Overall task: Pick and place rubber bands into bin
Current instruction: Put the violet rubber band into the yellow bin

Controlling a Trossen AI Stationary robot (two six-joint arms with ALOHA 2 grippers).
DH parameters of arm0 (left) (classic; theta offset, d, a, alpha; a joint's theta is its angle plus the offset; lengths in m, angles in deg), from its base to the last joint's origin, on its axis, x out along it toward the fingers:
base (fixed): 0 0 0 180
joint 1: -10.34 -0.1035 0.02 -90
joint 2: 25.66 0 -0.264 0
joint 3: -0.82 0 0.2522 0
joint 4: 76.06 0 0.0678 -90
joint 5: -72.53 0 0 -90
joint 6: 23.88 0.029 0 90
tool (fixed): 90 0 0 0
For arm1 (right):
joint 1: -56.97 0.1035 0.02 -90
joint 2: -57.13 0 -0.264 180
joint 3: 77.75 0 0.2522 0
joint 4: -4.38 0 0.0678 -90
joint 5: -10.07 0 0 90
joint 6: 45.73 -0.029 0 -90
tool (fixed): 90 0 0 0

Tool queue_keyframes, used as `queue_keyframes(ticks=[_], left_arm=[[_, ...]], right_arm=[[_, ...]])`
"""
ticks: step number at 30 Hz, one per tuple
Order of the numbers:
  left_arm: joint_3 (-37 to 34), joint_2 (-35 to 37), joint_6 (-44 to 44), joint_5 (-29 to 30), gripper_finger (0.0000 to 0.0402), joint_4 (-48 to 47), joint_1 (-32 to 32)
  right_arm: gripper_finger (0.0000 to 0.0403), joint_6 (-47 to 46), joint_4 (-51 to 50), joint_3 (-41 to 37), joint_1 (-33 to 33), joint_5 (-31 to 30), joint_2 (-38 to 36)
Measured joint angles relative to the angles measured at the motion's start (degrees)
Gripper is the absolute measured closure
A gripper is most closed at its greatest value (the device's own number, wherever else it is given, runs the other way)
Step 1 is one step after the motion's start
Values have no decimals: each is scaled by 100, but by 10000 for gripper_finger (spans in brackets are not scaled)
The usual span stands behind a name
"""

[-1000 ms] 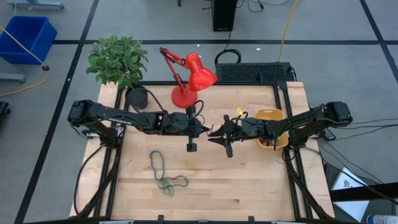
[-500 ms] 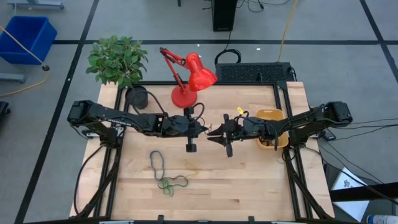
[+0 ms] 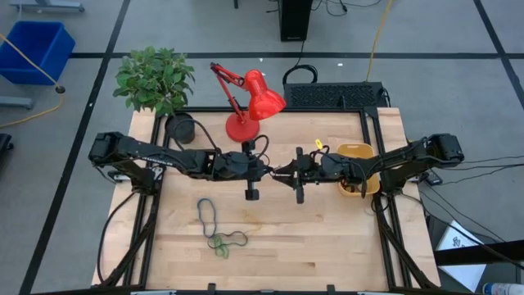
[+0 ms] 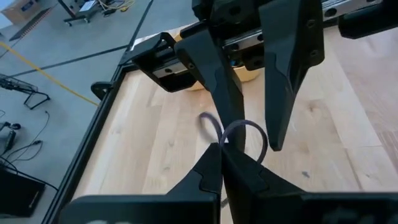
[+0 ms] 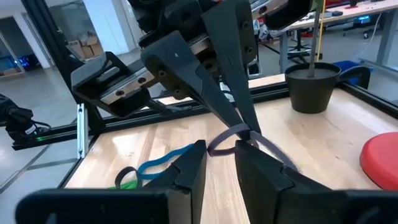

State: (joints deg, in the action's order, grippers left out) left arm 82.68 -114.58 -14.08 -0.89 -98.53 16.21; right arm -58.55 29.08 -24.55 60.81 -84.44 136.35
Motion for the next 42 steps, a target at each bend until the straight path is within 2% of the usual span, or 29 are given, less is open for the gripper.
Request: queue_keyframes(ticks=[6, 13, 20, 29, 35, 38, 42], left_arm=[[0, 0, 13, 0, 397, 2, 0], [0, 0, -1, -2, 387, -4, 0], [0, 0, -99, -17, 395, -7, 0], [0, 0, -118, 22, 332, -11, -4], [0, 0, -242, 193, 259, -332, 0], [0, 0, -572, 170, 230, -920, -40], [0, 0, -1143, 66, 208, -1606, -135]], right_arm=[[331, 0, 44, -1, -2, -3, 0], [393, 49, 44, 0, -2, -19, 0], [400, 20, 30, 0, -2, -145, 0], [402, 37, -15, 0, -2, -140, 0], [402, 182, -120, 0, -4, -184, -101], [402, 199, -502, 5, -2, -499, -423], [402, 256, -1571, 2, -4, -1083, -1127]])
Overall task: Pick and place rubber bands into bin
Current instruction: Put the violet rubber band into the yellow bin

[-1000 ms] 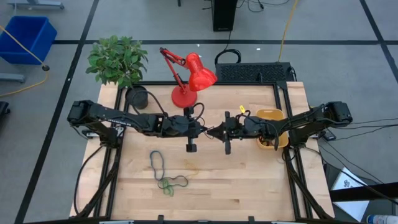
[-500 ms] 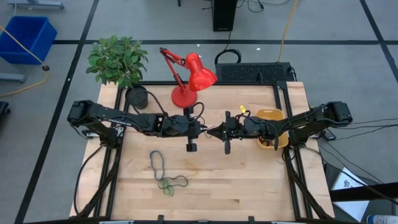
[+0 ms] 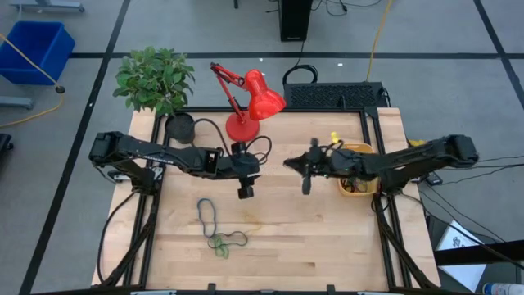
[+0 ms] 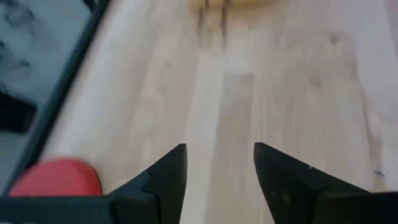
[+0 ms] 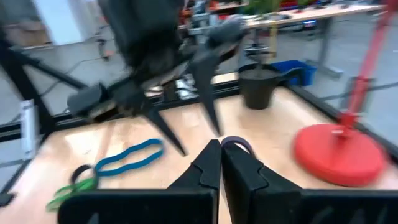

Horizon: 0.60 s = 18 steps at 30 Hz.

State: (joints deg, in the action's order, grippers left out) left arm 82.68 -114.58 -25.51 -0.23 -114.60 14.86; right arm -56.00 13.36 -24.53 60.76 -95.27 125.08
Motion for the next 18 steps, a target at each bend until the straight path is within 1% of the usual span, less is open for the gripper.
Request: queue_keyframes(ticks=[4, 7, 10, 14, 18], left_arm=[[0, 0, -346, -276, 199, -385, -74], [0, 0, -436, -282, 201, -384, -86], [0, 0, -388, -278, 201, -347, -86], [0, 0, -264, -278, 201, -296, -86], [0, 0, -123, -256, 201, -81, -118]], right_arm=[[402, -287, -1287, 0, 0, -704, -904], [403, -627, -2333, 12, 4, -1282, -1581], [403, -1146, -3581, 155, 4, -1843, -2150], [403, -2051, -5288, 561, 3, -2209, -2547], [403, -2896, -6891, 1084, 0, -2222, -2529]])
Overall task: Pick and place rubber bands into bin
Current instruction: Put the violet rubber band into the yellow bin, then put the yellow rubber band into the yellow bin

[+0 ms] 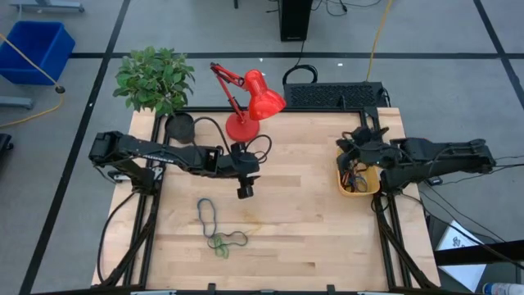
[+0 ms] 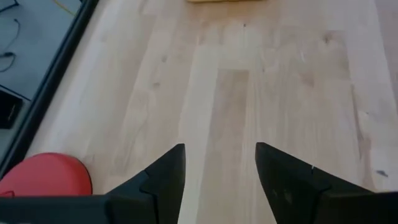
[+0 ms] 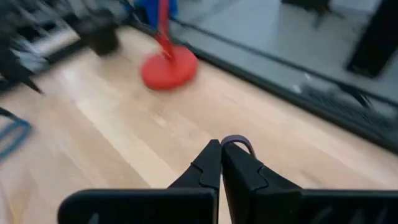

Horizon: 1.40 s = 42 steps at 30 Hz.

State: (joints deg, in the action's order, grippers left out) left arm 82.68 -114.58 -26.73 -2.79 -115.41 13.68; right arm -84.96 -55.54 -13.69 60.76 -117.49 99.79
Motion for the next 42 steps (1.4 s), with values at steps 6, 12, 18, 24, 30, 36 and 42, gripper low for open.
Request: queue_keyframes(ticks=[6, 12, 18, 24, 30, 36, 42], left_arm=[[0, 0, 13, 37, 201, 231, -120], [0, 0, 11, 35, 201, 341, -189], [0, 0, 9, 34, 201, 363, -189], [0, 0, -23, 33, 201, 365, -189], [0, 0, -71, 30, 201, 364, -179], [0, 0, -68, 33, 201, 362, -178], [0, 0, -61, 15, 201, 359, -178]], right_arm=[[403, -1467, -2007, 483, -1, 65, 267], [403, -2481, -2943, 288, -9, 880, 537], [403, -2761, -2844, -283, -9, 1472, 817], [399, -2777, -2172, -808, -9, 2176, 880], [378, -2961, -1859, -1110, -9, 2556, 880], [344, -2990, -1802, -1136, -11, 2569, 878], [276, -2994, -1808, -1136, -11, 2580, 878]])
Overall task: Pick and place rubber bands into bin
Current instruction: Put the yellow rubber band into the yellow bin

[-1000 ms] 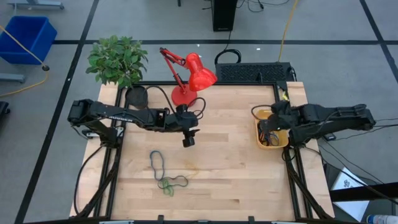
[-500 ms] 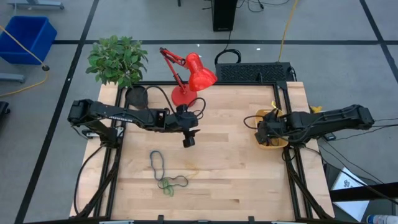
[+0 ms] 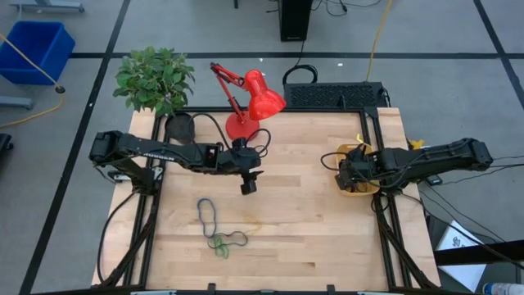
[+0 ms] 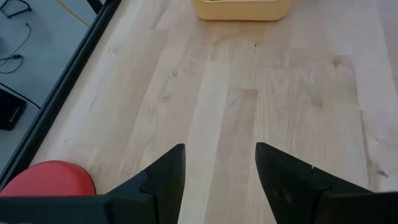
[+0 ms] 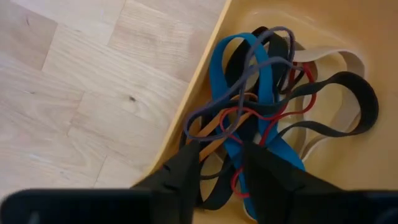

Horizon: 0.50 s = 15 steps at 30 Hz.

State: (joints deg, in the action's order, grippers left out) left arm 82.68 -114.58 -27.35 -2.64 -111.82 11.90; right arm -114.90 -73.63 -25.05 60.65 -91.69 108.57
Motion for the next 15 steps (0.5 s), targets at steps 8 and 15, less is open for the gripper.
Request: queue_keyframes(ticks=[8, 15], left_arm=[[0, 0, 357, -1068, 202, -82, 82], [0, 0, 1237, -1789, 202, -290, 504]], right_arm=[[205, 271, 263, -7, 0, -104, -169], [193, 1189, 1434, -7, 0, -626, -503]])
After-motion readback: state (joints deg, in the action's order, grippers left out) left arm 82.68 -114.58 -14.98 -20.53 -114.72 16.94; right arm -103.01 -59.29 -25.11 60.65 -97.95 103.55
